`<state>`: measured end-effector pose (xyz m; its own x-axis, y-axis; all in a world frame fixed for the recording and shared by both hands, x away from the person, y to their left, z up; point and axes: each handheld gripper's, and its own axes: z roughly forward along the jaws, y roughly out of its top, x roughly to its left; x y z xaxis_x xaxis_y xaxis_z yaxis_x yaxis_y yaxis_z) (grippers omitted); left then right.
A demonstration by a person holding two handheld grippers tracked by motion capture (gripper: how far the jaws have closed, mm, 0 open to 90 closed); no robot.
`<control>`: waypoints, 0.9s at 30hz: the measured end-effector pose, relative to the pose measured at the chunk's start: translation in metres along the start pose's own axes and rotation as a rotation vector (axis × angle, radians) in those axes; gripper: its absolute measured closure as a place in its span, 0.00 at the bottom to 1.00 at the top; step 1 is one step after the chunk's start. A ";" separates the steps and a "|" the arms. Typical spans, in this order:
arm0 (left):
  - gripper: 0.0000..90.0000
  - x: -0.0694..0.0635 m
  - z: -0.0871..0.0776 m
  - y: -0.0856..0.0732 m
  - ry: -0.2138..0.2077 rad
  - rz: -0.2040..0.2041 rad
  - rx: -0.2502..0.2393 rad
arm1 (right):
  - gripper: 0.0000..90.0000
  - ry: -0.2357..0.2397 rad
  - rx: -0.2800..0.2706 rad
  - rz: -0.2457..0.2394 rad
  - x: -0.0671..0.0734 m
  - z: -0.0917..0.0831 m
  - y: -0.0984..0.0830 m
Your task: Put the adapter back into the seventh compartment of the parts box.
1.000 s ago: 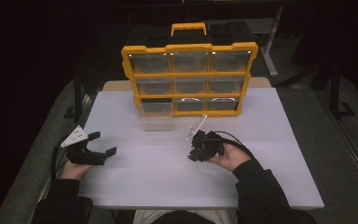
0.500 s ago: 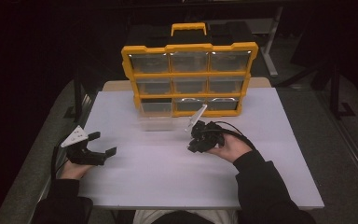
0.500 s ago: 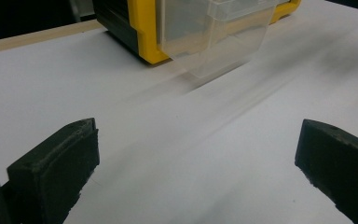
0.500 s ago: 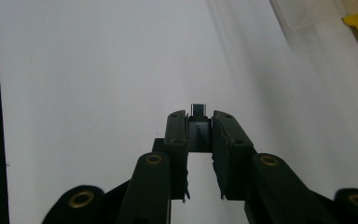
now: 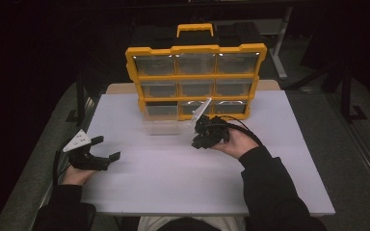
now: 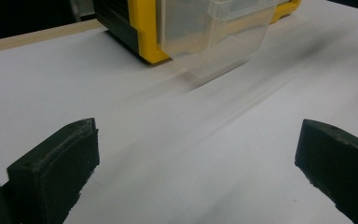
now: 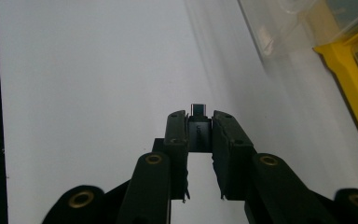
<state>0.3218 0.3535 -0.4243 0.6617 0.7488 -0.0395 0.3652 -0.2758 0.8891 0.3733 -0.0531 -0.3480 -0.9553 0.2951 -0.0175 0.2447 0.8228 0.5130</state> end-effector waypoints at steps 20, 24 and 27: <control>0.00 0.000 0.001 0.000 0.000 0.000 0.001 | 0.84 -0.020 0.005 -0.038 -0.007 -0.010 0.028; 0.00 0.000 0.001 0.000 0.000 0.001 0.002 | 0.84 -0.021 0.010 -0.037 -0.009 -0.009 0.031; 0.00 0.000 0.001 0.000 0.000 0.002 0.004 | 0.84 -0.022 0.015 -0.031 -0.012 -0.008 0.034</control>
<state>0.3220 0.3533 -0.4249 0.6623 0.7483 -0.0382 0.3668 -0.2794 0.8874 0.3919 -0.0331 -0.3234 -0.9586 0.2799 -0.0520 0.2179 0.8387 0.4992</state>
